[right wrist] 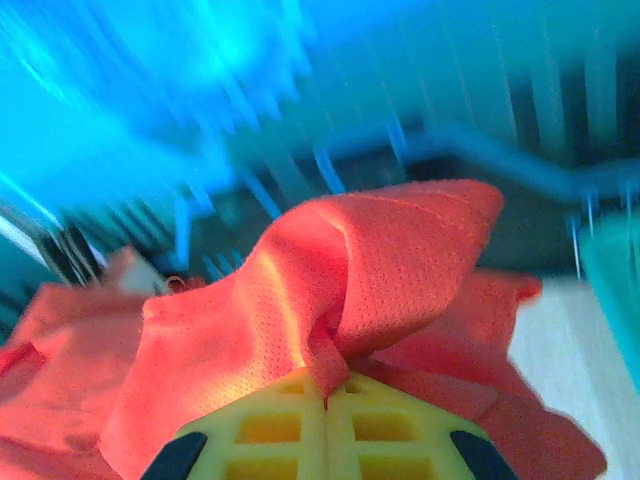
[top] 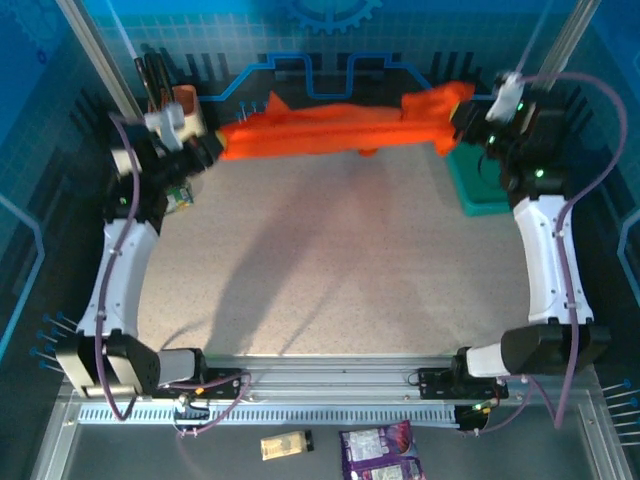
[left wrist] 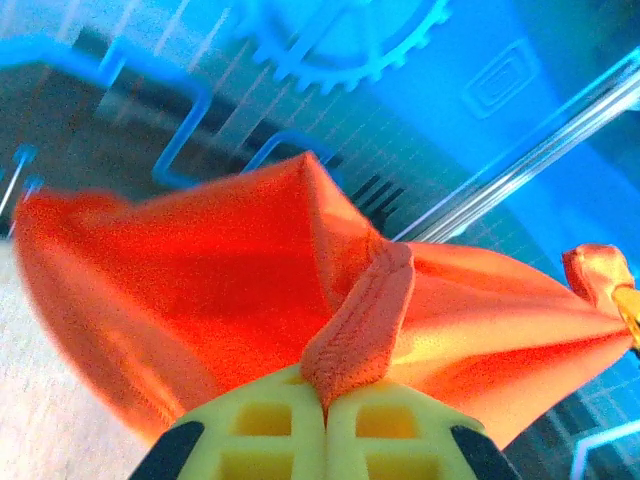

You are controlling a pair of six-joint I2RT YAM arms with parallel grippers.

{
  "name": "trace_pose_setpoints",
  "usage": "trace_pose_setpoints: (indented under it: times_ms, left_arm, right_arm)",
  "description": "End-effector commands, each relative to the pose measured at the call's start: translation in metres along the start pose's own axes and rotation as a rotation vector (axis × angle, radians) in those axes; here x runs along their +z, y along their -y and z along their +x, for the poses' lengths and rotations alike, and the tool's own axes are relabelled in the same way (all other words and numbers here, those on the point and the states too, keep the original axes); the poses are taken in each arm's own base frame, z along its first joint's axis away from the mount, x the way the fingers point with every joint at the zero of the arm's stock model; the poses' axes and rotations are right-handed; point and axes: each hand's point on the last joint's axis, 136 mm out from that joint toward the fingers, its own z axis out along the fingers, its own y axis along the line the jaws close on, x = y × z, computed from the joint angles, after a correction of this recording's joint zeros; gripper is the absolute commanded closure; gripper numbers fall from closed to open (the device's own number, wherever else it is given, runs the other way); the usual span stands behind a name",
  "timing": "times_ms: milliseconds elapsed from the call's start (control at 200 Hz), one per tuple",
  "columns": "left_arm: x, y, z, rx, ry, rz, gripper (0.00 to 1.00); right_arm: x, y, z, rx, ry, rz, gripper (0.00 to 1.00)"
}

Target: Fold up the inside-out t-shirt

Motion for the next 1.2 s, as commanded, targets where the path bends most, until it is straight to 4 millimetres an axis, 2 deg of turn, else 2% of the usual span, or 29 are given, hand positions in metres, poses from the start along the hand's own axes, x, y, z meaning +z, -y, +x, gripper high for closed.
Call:
trace_pose_setpoints:
  times_ms: [0, 30, 55, 115, 155, 215, 315, 430, 540, 620, 655, 730, 860, 961, 1101, 1191]
  left_arm:
    - [-0.010, -0.094, 0.085, -0.157, -0.092, -0.244, 0.88]
    - [-0.015, -0.113, 0.113, -0.186, -0.137, -0.291, 0.85]
    - [-0.020, -0.128, 0.134, -0.207, -0.169, -0.336, 0.81]
    - [-0.031, -0.153, 0.173, -0.242, -0.222, -0.406, 0.74]
    - [-0.038, -0.162, 0.188, -0.244, -0.244, -0.445, 0.69]
    - [-0.045, -0.170, 0.200, -0.222, -0.272, -0.484, 0.66]
    - [-0.044, -0.168, 0.206, -0.138, -0.340, -0.512, 0.62]
    - [-0.027, -0.155, 0.211, 0.012, -0.453, -0.518, 0.60]
    - [0.007, -0.140, 0.218, 0.181, -0.573, -0.509, 0.58]
    - [0.036, -0.135, 0.217, 0.289, -0.656, -0.524, 0.58]
    - [0.049, -0.135, 0.216, 0.341, -0.681, -0.536, 0.59]
    - [0.077, -0.145, 0.212, 0.449, -0.727, -0.579, 0.59]
    - [0.113, -0.167, 0.201, 0.582, -0.769, -0.651, 0.57]
    - [0.130, -0.184, 0.197, 0.666, -0.819, -0.696, 0.54]
    - [0.148, -0.208, 0.202, 0.730, -0.909, -0.729, 0.51]
    - [0.158, -0.220, 0.204, 0.757, -0.939, -0.753, 0.50]
  right_arm:
    - [0.013, 0.038, 0.108, 0.011, -0.209, 0.097, 1.00]
    - [0.011, 0.046, 0.141, 0.033, -0.276, 0.120, 1.00]
    - [0.008, 0.053, 0.167, 0.060, -0.329, 0.146, 0.96]
    - [0.001, 0.067, 0.219, 0.128, -0.425, 0.188, 0.75]
    - [-0.003, 0.074, 0.240, 0.151, -0.465, 0.211, 0.66]
    - [-0.009, 0.083, 0.269, 0.155, -0.532, 0.260, 0.61]
    - [-0.014, 0.088, 0.283, 0.138, -0.583, 0.304, 0.59]
    - [-0.013, 0.087, 0.284, 0.133, -0.590, 0.310, 0.58]
    - [-0.007, 0.080, 0.288, 0.123, -0.619, 0.297, 0.57]
    - [-0.003, 0.074, 0.303, 0.119, -0.679, 0.284, 0.57]
    - [0.003, 0.067, 0.299, 0.107, -0.680, 0.270, 0.56]
    - [0.008, 0.067, 0.311, 0.077, -0.744, 0.303, 0.54]
    - [0.013, 0.084, 0.323, 0.008, -0.828, 0.442, 0.46]
    - [0.025, 0.091, 0.328, -0.035, -0.857, 0.488, 0.38]
    - [0.045, 0.095, 0.341, -0.075, -0.910, 0.496, 0.30]
    - [0.054, 0.099, 0.354, -0.074, -0.961, 0.494, 0.30]
